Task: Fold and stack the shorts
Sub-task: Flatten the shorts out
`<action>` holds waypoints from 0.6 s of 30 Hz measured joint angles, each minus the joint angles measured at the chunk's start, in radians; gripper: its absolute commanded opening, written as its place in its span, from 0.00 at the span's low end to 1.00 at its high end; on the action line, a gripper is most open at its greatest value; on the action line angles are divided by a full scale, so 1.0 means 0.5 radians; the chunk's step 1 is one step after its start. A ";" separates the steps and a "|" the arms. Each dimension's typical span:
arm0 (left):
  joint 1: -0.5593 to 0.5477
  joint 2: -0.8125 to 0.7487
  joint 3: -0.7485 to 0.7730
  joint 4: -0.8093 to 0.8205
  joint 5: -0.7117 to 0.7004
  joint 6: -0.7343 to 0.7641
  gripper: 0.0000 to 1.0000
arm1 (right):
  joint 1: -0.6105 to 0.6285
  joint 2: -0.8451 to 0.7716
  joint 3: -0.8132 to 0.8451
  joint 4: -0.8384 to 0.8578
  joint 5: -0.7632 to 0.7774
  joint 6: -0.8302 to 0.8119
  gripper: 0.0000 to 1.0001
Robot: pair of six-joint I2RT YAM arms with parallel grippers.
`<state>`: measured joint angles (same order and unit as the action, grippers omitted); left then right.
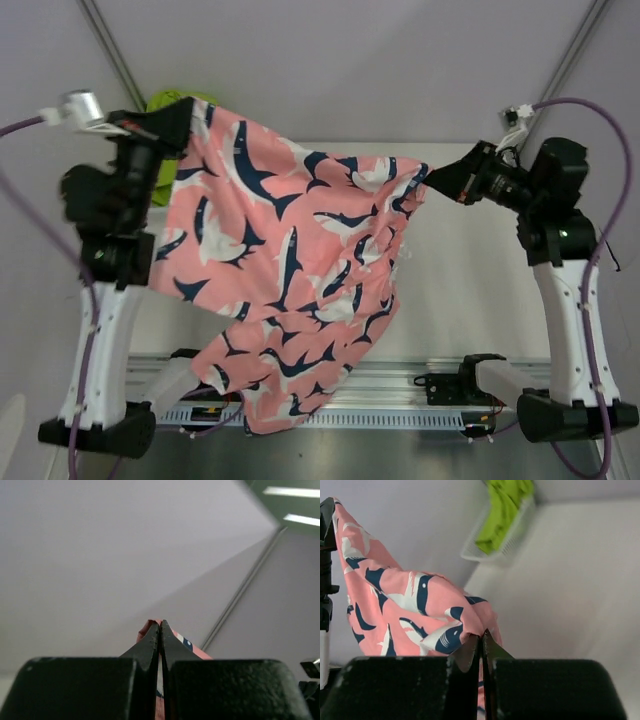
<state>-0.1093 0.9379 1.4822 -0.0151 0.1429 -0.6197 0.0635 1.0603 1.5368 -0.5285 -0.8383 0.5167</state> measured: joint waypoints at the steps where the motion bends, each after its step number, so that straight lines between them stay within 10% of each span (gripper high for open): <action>1: 0.000 0.059 -0.105 0.038 -0.001 -0.001 0.00 | -0.008 0.041 -0.083 -0.001 0.027 0.007 0.00; 9: -0.004 0.517 -1.180 0.220 -0.013 -0.071 0.00 | -0.025 0.136 -0.767 0.002 0.207 0.004 0.00; 18: -0.018 0.042 -1.115 0.326 -0.019 -0.085 0.00 | 0.008 -0.150 -0.768 -0.036 0.278 -0.122 0.00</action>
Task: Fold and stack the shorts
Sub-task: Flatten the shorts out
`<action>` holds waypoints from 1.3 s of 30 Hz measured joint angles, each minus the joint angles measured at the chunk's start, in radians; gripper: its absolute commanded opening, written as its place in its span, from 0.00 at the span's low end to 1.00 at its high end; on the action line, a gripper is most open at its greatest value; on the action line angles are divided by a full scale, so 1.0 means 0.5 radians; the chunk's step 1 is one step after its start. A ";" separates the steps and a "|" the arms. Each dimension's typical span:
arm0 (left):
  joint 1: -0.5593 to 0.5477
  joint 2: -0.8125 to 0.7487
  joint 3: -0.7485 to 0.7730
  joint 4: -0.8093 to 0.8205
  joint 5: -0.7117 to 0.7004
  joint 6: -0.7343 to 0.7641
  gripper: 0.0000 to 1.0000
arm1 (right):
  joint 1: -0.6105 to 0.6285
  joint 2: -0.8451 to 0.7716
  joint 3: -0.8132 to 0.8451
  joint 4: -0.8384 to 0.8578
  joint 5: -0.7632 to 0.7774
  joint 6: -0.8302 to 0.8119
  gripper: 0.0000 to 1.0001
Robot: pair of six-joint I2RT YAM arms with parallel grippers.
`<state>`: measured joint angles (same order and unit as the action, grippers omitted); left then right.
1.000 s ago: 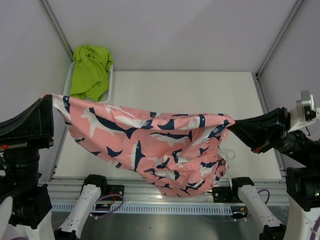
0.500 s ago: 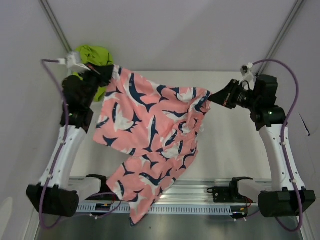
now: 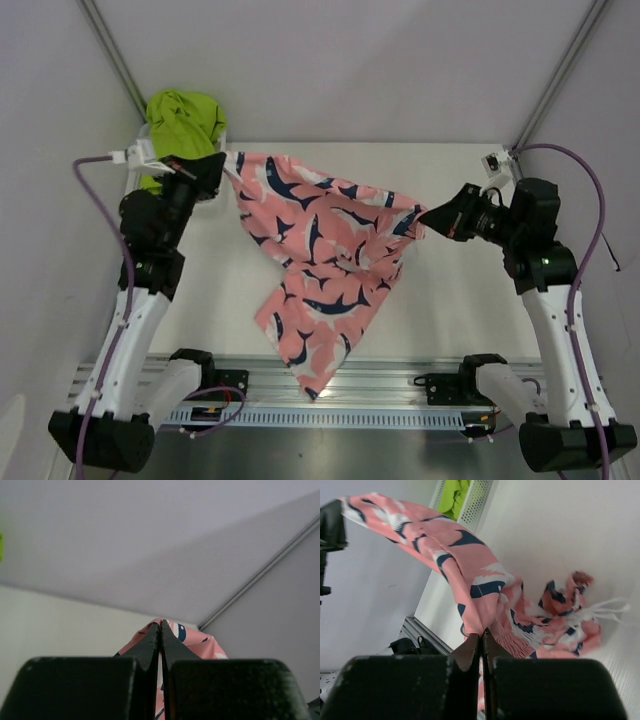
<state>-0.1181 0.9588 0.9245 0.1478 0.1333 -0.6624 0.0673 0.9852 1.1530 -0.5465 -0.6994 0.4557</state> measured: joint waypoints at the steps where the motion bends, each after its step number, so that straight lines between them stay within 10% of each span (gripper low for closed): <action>1: -0.002 -0.102 0.038 -0.002 0.001 0.000 0.00 | 0.013 -0.066 0.000 -0.024 0.007 -0.003 0.00; 15: -0.009 -1.225 0.590 -0.363 0.069 0.001 0.00 | 0.050 -1.164 0.373 -0.116 -0.153 0.017 0.00; 39: 0.106 -1.064 1.713 -0.603 0.180 0.014 0.00 | -0.135 -1.266 1.178 0.109 -0.391 0.189 0.00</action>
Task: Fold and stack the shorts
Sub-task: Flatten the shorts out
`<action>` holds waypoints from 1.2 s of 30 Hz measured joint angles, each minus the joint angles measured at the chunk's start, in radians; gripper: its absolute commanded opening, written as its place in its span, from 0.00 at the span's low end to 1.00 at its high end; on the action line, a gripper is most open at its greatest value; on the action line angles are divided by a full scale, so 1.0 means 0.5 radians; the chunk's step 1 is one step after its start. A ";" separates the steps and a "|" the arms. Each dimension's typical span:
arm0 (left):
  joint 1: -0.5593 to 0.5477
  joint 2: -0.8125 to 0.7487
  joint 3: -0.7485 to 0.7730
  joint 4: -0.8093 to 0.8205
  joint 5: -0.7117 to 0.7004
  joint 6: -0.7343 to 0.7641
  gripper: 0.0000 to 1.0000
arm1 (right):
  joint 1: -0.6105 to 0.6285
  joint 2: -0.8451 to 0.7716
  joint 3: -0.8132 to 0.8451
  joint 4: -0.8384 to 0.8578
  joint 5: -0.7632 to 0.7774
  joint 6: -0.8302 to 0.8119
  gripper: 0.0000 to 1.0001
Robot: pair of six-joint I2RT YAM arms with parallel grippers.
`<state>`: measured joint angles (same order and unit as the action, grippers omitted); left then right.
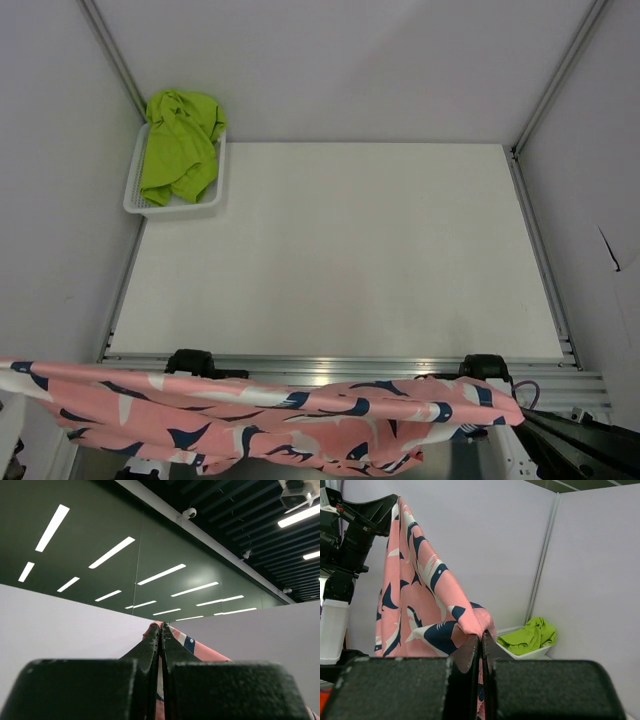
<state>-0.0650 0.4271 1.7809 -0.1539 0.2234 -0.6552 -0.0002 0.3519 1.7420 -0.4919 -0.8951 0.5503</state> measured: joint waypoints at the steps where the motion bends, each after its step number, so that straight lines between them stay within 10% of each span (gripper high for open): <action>1: 0.000 0.001 -0.020 0.000 -0.002 0.000 0.00 | -0.010 0.000 -0.001 0.000 0.007 0.000 0.00; 10: 0.000 0.035 -0.452 0.143 0.002 -0.020 0.00 | -0.054 -0.003 -0.074 -0.037 0.150 -0.018 0.00; 23: -0.002 0.057 -1.832 0.397 0.058 -0.110 0.00 | -0.179 -0.241 -1.426 -0.426 0.512 0.142 0.00; 36: -0.002 0.680 -2.307 0.869 -0.122 -0.121 0.00 | -0.198 0.101 -2.206 -0.169 0.748 0.246 0.00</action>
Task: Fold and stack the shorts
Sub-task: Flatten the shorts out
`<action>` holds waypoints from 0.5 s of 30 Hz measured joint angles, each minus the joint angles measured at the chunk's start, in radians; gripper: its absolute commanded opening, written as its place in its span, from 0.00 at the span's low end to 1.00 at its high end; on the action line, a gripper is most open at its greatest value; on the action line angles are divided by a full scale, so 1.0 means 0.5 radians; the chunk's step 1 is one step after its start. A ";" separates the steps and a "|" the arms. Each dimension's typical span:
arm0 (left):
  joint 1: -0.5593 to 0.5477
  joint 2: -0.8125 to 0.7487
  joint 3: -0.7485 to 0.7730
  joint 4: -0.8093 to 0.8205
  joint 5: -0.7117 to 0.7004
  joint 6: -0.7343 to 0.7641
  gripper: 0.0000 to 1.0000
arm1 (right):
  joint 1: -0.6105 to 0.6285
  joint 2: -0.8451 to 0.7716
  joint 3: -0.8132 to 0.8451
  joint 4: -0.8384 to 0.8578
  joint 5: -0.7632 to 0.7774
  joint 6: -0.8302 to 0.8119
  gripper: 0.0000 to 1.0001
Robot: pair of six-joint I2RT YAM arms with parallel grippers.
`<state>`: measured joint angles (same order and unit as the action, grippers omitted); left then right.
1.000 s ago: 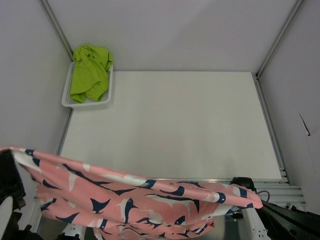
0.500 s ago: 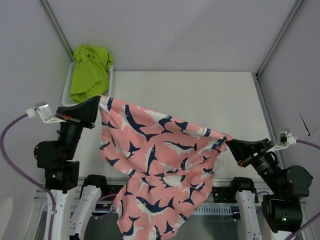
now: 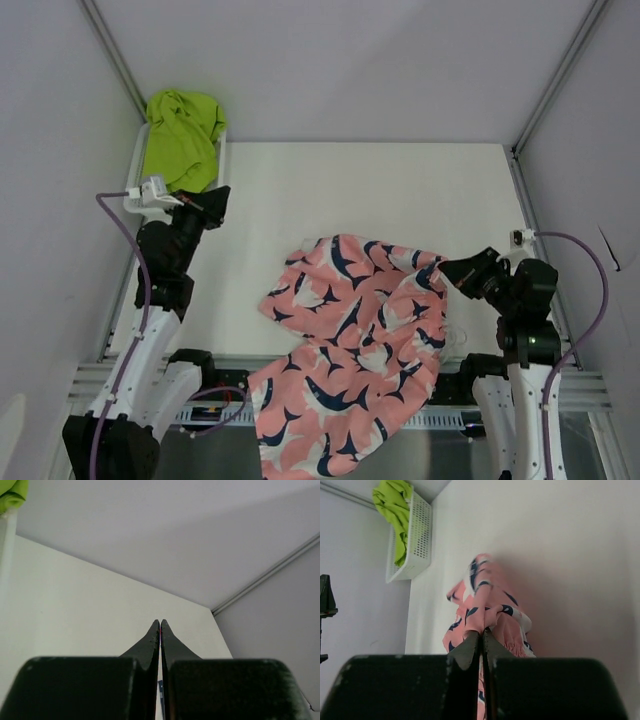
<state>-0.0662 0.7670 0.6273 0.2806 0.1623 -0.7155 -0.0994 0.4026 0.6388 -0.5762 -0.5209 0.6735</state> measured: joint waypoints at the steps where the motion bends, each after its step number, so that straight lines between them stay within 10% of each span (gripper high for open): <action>1: -0.003 0.040 -0.003 0.024 -0.011 0.001 0.00 | 0.004 0.082 -0.019 0.057 0.007 0.010 0.00; 10: -0.109 0.696 0.137 0.198 -0.063 0.034 0.00 | 0.208 1.007 0.067 0.461 0.204 -0.025 0.00; 15: -0.267 1.114 0.497 0.023 -0.047 0.125 0.23 | 0.239 1.342 0.156 0.513 0.329 -0.046 0.00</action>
<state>-0.1997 1.3239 0.8757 0.2920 0.1387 -0.6529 0.0200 1.0737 0.7166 -0.3195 -0.3565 0.6506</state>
